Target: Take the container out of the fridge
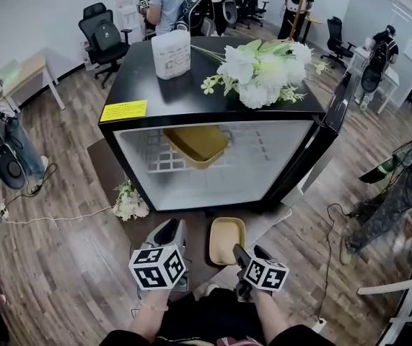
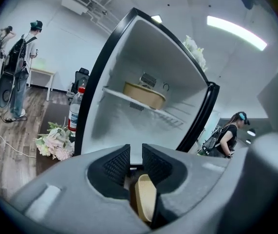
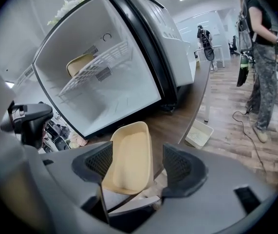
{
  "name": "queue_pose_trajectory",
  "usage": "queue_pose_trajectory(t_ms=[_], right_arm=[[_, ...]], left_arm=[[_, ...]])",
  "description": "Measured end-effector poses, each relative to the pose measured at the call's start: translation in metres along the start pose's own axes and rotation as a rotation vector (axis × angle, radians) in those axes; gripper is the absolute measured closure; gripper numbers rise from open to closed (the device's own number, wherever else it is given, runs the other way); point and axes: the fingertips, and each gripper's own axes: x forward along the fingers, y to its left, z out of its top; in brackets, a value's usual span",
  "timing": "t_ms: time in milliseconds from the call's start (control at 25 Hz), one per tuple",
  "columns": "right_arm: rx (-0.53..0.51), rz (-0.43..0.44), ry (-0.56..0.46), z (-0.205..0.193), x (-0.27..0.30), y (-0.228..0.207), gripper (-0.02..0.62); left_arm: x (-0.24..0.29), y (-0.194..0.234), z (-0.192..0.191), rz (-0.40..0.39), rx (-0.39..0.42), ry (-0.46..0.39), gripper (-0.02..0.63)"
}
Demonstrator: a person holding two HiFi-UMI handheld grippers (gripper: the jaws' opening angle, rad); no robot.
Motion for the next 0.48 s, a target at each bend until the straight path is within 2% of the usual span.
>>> queue_pose_trajectory(t_ms=[200,320,480], right_arm=[[-0.029,0.05,0.003,-0.003,-0.007,0.017,0.279],[-0.034,0.055,0.01,-0.006,-0.01,0.021,0.279],[-0.043,0.052,0.016,-0.009,-0.014,0.02,0.279]], left_arm=[[0.007,-0.018,0.038,-0.04,0.007,-0.074,0.487],[0.011,-0.032,0.067,-0.096,-0.01,-0.134,0.434],[0.014,-0.044,0.1,-0.102,0.001,-0.2,0.43]])
